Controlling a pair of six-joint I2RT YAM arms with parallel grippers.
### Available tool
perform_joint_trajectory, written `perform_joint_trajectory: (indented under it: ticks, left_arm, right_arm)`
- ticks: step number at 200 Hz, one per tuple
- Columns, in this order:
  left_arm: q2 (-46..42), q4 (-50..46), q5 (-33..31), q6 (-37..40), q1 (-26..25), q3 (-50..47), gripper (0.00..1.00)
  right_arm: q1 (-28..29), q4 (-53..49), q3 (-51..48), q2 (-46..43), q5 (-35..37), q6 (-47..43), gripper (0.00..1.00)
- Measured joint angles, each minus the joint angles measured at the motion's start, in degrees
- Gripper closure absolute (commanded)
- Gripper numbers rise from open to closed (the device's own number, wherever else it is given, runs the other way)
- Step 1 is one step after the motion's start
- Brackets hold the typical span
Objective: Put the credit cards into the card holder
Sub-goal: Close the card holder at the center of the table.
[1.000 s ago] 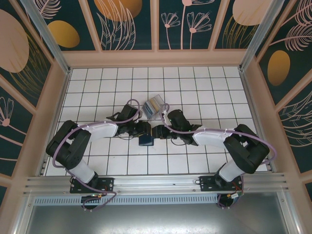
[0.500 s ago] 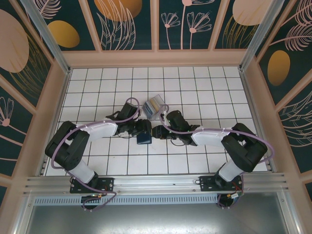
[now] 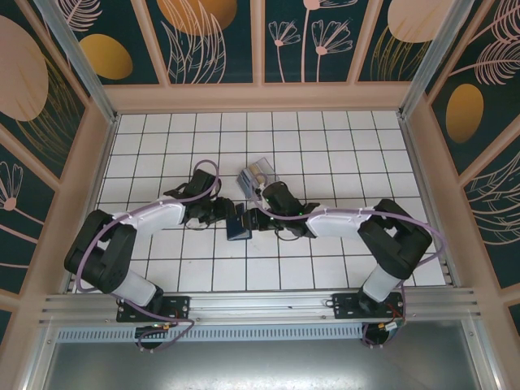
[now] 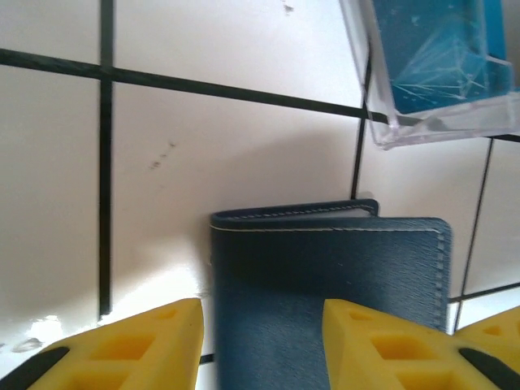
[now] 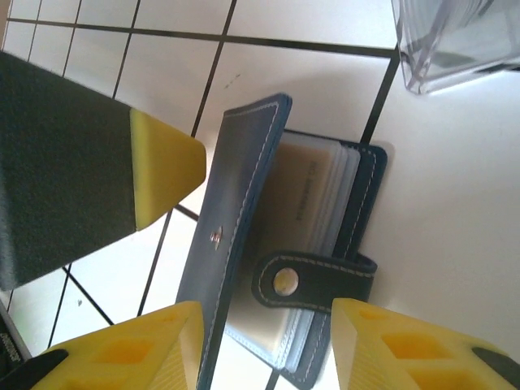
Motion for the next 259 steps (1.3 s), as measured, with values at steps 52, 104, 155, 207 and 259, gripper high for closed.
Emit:
perform_joint_trajectory:
  ticks: [52, 104, 155, 207, 259]
  left_arm:
    - [1.36, -0.46, -0.07, 2.29, 0.13, 0.0, 0.56]
    - [-4.48, -1.16, 0.55, 3.04, 3.56, -0.57, 0.55]
    - [-5.49, -0.81, 2.89, 2.97, 4.61, -2.91, 0.52]
    - [-5.49, -0.52, 5.07, 2.78, 5.4, -3.34, 0.52]
    - [-5.46, 0.33, 6.14, 1.97, 5.38, -3.56, 0.53]
  right_arm:
    - [-0.02, -0.98, 0.81, 0.85, 1.16, -2.89, 0.55]
    - [0.26, 2.36, -8.7, -5.97, 2.8, -13.99, 0.49]
    - [3.76, 9.55, -12.04, -6.21, 7.28, -24.74, 0.44]
    - [8.94, 14.19, -8.83, -0.13, 15.56, -33.24, 0.37]
    - [8.87, 15.06, -6.51, 3.52, 22.82, -32.57, 0.36]
